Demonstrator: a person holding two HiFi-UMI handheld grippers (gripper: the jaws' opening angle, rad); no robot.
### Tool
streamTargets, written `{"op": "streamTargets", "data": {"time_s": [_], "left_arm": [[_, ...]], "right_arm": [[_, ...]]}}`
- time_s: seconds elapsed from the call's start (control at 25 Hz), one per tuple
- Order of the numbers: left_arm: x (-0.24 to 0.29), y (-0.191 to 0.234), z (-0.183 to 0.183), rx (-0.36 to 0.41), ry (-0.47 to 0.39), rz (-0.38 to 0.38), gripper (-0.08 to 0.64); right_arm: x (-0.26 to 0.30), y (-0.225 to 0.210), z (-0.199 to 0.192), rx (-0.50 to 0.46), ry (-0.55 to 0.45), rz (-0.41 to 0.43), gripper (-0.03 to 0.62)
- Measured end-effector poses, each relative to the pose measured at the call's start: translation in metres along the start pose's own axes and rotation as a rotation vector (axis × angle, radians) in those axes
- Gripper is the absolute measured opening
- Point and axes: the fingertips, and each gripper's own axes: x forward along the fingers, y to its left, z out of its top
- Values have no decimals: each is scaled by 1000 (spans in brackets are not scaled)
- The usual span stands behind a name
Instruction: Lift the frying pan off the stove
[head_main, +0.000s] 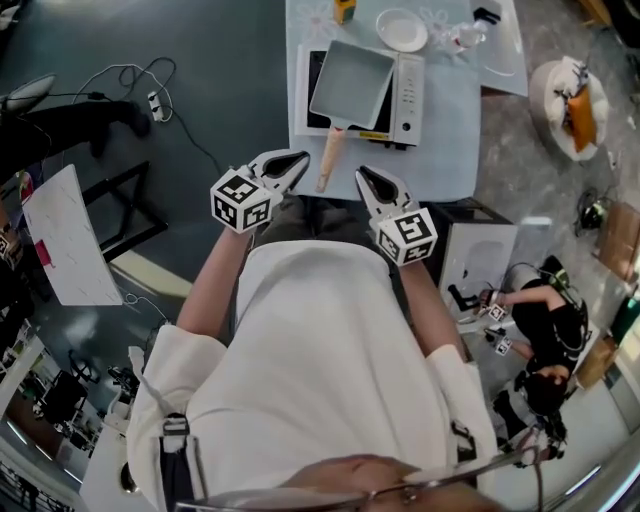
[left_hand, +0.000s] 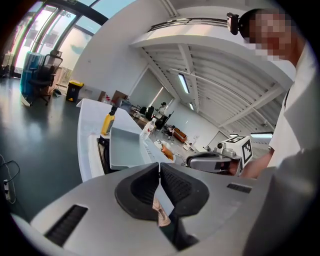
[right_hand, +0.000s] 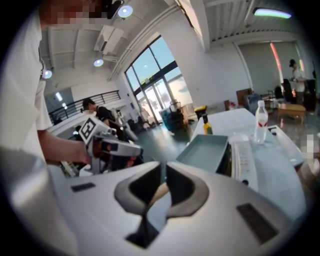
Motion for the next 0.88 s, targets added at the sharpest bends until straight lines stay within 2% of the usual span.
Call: {"op": "streamTargets", "data": {"time_s": [0.24, 0.36, 0.56, 0.88], "left_arm": [[23, 22, -19, -39, 98, -60, 45], [34, 32, -35, -67, 159, -87, 81], [49, 43, -57, -116, 242, -128, 115], [74, 44, -83, -278, 329, -230, 252]], "right_arm": [[24, -2, -21, 62, 58, 11, 43], [35, -1, -36, 109, 95, 22, 128], [50, 3, -60, 184, 149, 35, 168], [68, 8, -91, 339, 202, 53, 239]]}}
